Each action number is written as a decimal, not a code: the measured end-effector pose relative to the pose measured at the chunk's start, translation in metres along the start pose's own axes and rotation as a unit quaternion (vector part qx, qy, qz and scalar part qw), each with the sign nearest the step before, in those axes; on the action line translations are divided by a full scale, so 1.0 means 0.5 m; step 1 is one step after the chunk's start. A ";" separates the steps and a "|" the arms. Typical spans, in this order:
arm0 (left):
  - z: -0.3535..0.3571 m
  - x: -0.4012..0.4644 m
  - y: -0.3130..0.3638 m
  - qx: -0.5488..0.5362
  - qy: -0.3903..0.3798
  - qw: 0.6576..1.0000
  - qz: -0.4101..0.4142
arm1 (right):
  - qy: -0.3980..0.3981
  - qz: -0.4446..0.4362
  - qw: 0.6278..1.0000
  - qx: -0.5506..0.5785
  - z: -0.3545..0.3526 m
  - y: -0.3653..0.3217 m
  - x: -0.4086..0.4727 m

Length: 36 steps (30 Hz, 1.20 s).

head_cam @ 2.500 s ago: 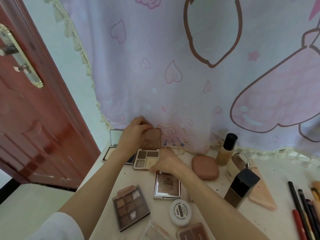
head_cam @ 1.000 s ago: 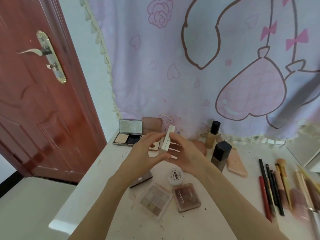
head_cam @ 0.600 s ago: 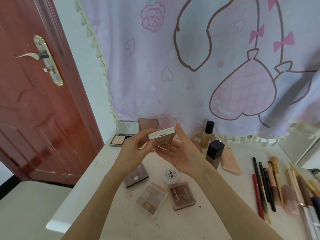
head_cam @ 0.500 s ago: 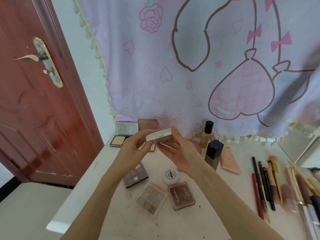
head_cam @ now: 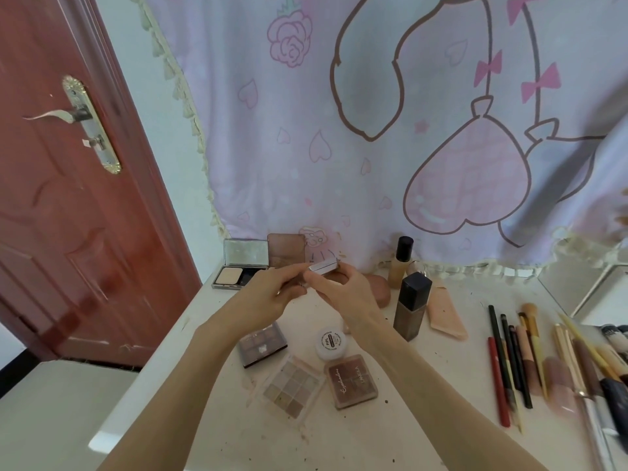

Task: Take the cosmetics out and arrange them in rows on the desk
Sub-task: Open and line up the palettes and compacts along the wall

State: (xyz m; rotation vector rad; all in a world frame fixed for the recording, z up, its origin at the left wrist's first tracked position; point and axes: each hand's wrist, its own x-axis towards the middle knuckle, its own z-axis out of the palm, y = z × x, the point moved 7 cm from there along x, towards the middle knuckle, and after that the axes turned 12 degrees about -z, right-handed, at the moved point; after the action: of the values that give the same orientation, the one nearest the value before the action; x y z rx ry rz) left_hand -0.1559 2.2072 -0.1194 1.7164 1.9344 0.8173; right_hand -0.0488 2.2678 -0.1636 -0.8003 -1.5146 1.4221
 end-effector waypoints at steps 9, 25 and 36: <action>-0.002 0.003 -0.021 -0.006 -0.027 0.999 -0.036 | -0.021 -0.030 0.999 -0.010 0.002 0.006 -0.010; -0.003 0.034 -0.035 0.011 -0.090 0.995 -0.040 | -0.037 -0.007 0.998 0.044 0.010 0.040 0.005; -0.008 0.101 -0.034 0.049 -0.054 0.996 -0.053 | -0.053 0.114 0.946 0.300 0.027 0.074 0.038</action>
State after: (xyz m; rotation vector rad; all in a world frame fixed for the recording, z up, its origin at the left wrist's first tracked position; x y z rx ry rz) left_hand -0.1784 2.2553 -0.1248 1.6599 2.0032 0.5879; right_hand -0.0731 2.2841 -0.1963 -0.5318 -0.9829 1.9890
